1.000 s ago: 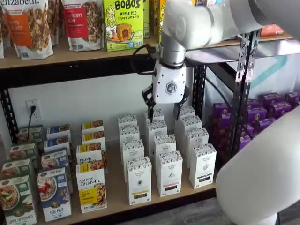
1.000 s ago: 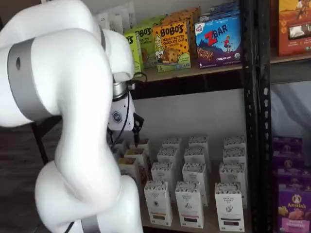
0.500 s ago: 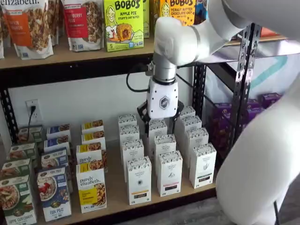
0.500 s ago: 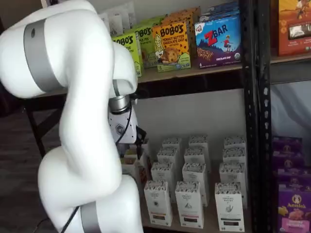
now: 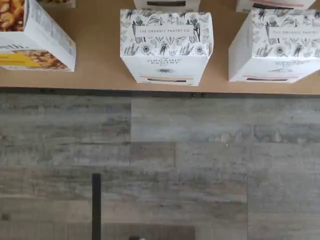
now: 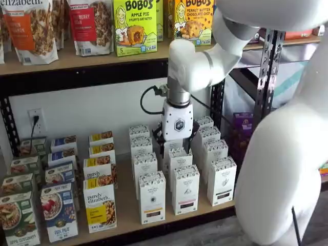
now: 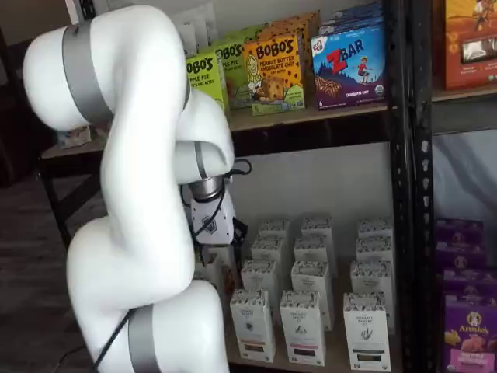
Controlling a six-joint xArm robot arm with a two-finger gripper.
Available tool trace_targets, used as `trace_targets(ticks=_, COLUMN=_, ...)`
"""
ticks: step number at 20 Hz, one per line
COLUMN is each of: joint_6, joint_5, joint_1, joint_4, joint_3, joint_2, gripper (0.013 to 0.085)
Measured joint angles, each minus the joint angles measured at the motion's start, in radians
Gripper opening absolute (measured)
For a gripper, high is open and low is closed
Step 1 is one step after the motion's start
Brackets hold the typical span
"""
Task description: Pick up the white box with a yellow strip in the middle, on the bottom shelf, the fourth box from the left
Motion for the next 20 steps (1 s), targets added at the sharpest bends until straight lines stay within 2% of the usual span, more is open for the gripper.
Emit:
trace_targets(ticks=4, joint_6=-0.021, joint_5=-0.061, joint_1=-0.011, joint_4=0.01, joint_3=-0.025, joint_2=0.087, gripper=0.085)
trace_targets(ticks=11, joint_6=-0.029, joint_5=-0.174, joint_1=-0.013, joint_4=0.013, joint_3=-0.082, joint_2=0.252, gripper=0.085)
trace_targets(ticks=17, joint_6=-0.073, joint_5=-0.237, joint_1=-0.015, joint_4=0.057, joint_3=-0.137, joint_2=0.377, gripper=0.085)
trace_targets(ticks=20, joint_6=-0.055, joint_5=-0.254, joint_1=-0.015, joint_4=0.037, joint_3=-0.164, joint_2=0.434, gripper=0.085)
